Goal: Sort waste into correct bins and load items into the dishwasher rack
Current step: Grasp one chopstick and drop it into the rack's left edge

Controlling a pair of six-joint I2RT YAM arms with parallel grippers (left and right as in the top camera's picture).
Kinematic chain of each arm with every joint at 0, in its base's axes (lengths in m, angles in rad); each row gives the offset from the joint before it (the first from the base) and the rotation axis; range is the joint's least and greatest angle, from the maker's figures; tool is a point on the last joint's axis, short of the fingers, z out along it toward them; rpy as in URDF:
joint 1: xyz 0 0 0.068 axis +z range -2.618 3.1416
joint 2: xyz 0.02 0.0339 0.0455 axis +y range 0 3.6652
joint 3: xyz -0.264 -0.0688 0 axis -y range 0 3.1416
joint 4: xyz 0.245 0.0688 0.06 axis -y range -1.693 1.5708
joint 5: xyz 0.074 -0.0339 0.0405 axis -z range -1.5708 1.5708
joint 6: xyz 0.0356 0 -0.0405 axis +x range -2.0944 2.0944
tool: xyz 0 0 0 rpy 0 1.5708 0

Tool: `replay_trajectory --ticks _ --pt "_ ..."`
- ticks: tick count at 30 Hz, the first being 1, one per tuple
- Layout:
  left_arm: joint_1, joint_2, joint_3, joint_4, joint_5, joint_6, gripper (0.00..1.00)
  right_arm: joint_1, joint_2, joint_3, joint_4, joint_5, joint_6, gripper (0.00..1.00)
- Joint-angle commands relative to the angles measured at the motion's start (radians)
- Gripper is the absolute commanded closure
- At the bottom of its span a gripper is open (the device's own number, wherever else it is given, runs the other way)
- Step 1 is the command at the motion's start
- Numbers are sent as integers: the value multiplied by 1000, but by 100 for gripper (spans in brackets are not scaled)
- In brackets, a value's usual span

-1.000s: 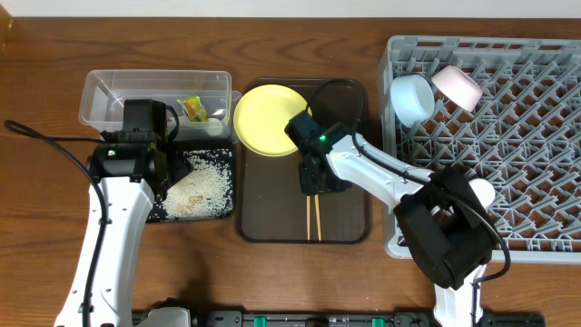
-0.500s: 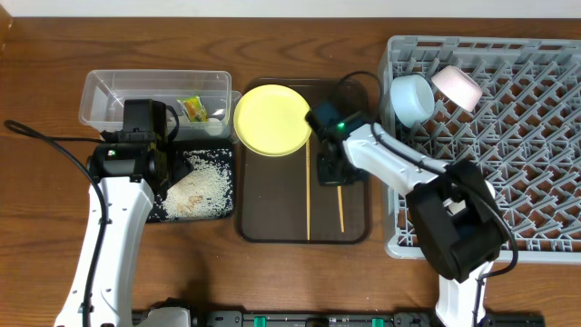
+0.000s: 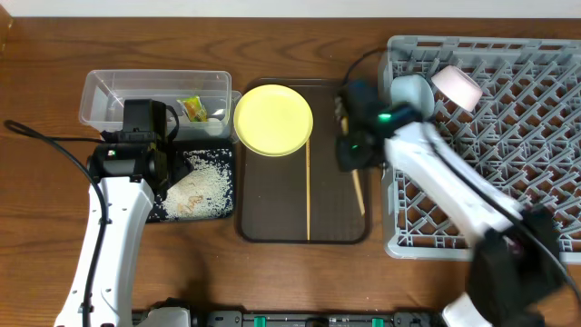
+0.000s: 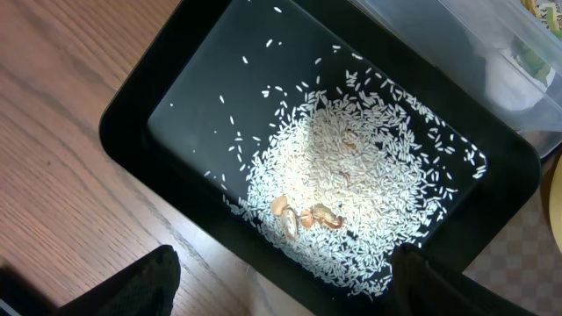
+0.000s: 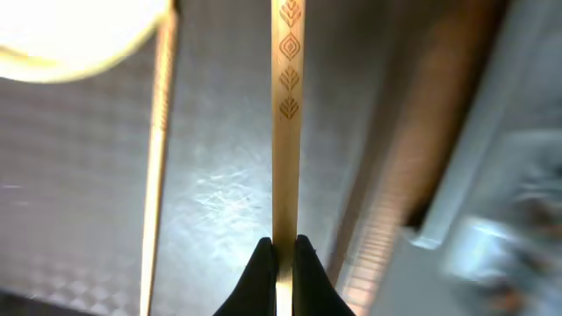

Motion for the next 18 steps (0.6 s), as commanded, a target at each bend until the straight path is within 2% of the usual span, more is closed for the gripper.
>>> replay_trajectory --ticks 1,10,18 --pt "4 -6 13 -1 -5 13 20 -53 -110 7 -13 43 -63 99" --pt "4 -6 13 0 -5 13 20 -227 -169 -4 -137 50 -63 99" --pt "4 -6 13 0 -5 13 20 -260 -165 -154 -78 69 -63 99"
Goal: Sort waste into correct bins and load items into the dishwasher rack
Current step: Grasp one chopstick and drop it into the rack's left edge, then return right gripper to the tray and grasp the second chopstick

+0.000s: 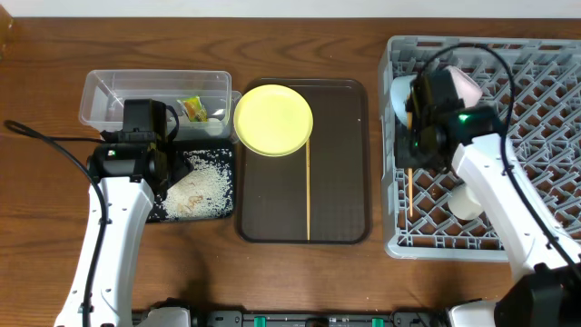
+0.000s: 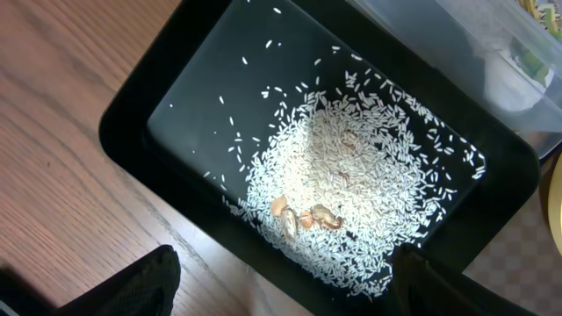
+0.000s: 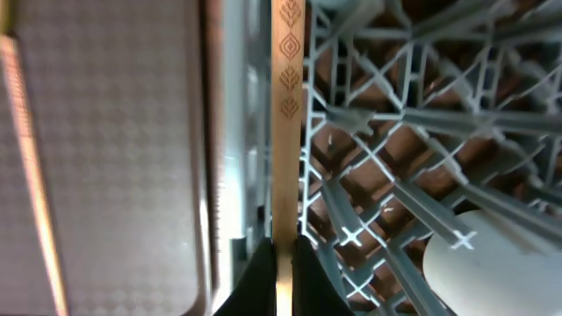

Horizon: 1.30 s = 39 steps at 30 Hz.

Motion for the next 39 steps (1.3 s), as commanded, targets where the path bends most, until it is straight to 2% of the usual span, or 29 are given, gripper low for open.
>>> replay_trajectory --ticks 1,6,9,15,17,21,26,31,33,39 --pt "4 -6 13 -2 -5 13 20 -16 6 -64 29 16 -13 99" --pt "4 -6 13 -3 -5 13 20 -16 6 -98 96 16 -13 99" --pt "4 -6 13 -3 -5 13 20 -16 6 -97 122 16 -13 94" --pt "4 -6 13 -2 -5 13 20 -16 6 -89 126 16 -13 78" --pt "4 -6 13 -2 -5 13 20 -16 6 -80 127 16 -13 69" --pt "4 -6 13 -3 -5 13 20 -13 -6 -59 133 5 -12 67" --pt "4 -6 13 -3 -5 13 20 -8 -26 -17 170 -105 -13 67" --pt "4 -6 13 -2 -5 13 20 53 -28 -14 267 -254 -13 65" --pt "4 -6 13 -2 -5 13 20 98 -22 -14 292 -256 -13 63" --pt "4 -6 13 -2 -5 13 20 239 39 -15 319 -202 -12 48"
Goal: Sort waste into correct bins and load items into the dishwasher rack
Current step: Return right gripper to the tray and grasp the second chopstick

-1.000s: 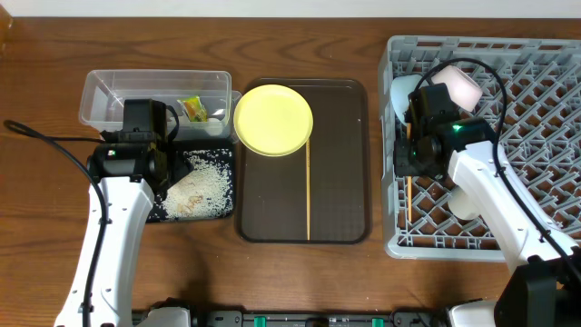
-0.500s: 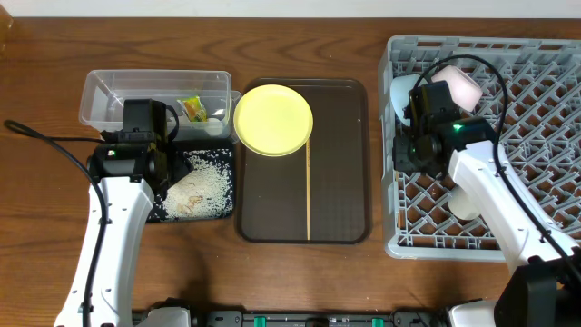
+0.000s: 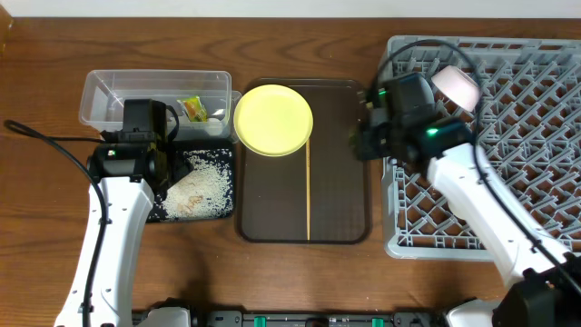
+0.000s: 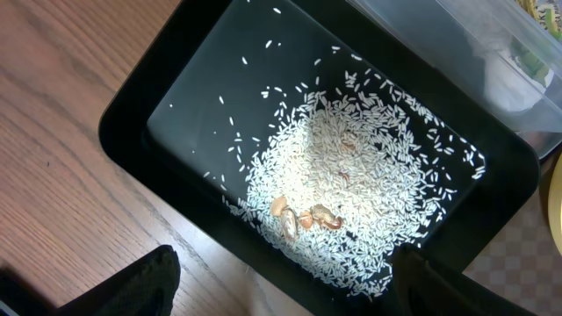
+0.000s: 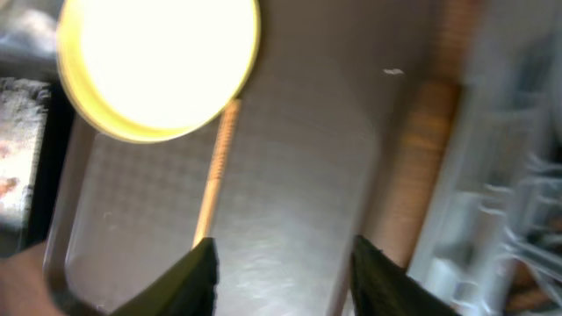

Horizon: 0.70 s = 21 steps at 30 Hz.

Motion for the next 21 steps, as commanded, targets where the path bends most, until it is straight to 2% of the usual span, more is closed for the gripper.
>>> replay_trajectory --ticks 1,10,16,18,21 --pt "4 -6 13 -2 -5 13 20 75 57 14 4 5 -4 48" --pt "4 -6 13 -2 -5 13 20 224 280 14 84 12 100 51" --pt "4 -6 13 -2 -5 13 20 291 398 14 111 177 211 54" --pt "4 -6 13 -2 -5 13 20 300 418 14 111 206 219 59" --pt "4 -6 13 -2 -5 13 20 308 430 14 87 246 266 77"
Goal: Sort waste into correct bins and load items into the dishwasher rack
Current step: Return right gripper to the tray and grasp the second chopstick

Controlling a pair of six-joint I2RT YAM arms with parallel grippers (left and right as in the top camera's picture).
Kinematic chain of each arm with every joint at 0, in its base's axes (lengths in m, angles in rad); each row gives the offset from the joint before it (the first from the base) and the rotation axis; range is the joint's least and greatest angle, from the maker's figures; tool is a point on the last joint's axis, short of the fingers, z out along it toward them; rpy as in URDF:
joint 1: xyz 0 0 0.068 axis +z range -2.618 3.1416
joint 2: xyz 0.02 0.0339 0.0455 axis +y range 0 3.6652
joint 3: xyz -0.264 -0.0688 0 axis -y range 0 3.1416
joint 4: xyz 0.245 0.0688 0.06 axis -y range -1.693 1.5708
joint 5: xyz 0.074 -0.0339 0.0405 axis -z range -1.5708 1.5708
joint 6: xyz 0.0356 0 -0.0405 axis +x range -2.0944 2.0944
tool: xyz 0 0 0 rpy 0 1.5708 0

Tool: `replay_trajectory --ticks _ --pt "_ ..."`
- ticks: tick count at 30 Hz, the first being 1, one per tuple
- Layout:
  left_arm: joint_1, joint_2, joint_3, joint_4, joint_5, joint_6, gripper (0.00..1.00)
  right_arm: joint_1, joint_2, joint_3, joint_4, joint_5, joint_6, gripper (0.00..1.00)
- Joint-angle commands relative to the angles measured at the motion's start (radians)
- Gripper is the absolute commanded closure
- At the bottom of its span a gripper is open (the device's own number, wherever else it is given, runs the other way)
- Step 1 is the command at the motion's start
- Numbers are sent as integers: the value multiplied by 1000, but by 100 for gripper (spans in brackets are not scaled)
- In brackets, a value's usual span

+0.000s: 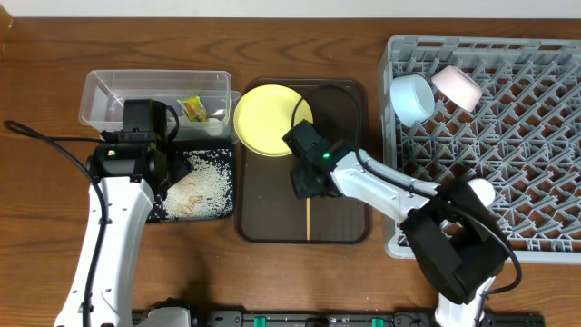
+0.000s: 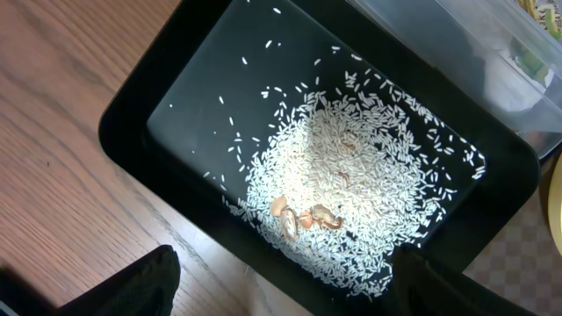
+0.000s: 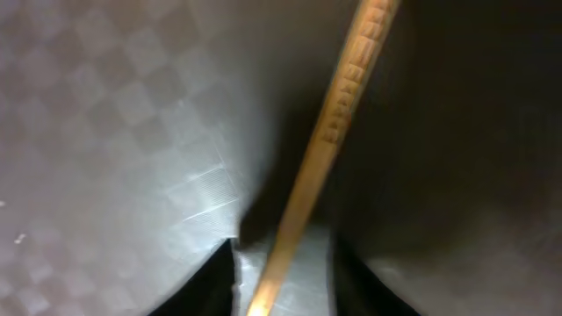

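Observation:
A wooden chopstick [image 1: 308,218] lies lengthwise in the brown serving tray [image 1: 345,209]. My right gripper [image 1: 307,182] is low over its upper part. In the right wrist view the chopstick [image 3: 338,123] runs slantwise between the fingers [image 3: 219,285], and the right gripper [image 3: 285,272] is open astride it. A yellow plate [image 1: 272,118] rests on the tray's far left corner. My left gripper [image 2: 285,268] hangs open over the near edge of a black tray [image 2: 123,132] of spilled rice [image 2: 351,193] with a few nut pieces.
The grey dishwasher rack [image 1: 508,154] on the right holds a pale blue cup [image 1: 413,98], a pink bowl [image 1: 457,86] and a white item [image 1: 478,193]. A clear bin [image 1: 109,95] with wrappers stands behind the black tray.
My right gripper has moved from the tray's right edge by the rack to the tray's middle, and now straddles the remaining chopstick. The left arm has not moved.
My right gripper was shut on a chopstick over the tray's right side, then held it over the rack's left part. Then it was open and empty back beside the tray. Now it is open around the second chopstick. The left gripper stayed over the rice tray.

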Motion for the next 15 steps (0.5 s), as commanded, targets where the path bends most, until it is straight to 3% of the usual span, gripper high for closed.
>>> replay_trajectory --ticks 1,6,15 --pt "4 -6 13 -2 -5 13 20 8 37 4 -31 103 100 81" --pt "4 -6 13 -2 -5 13 20 -16 31 4 -85 144 155 99" --pt "4 -6 13 -2 -5 13 20 -108 -76 5 -140 132 97 99"
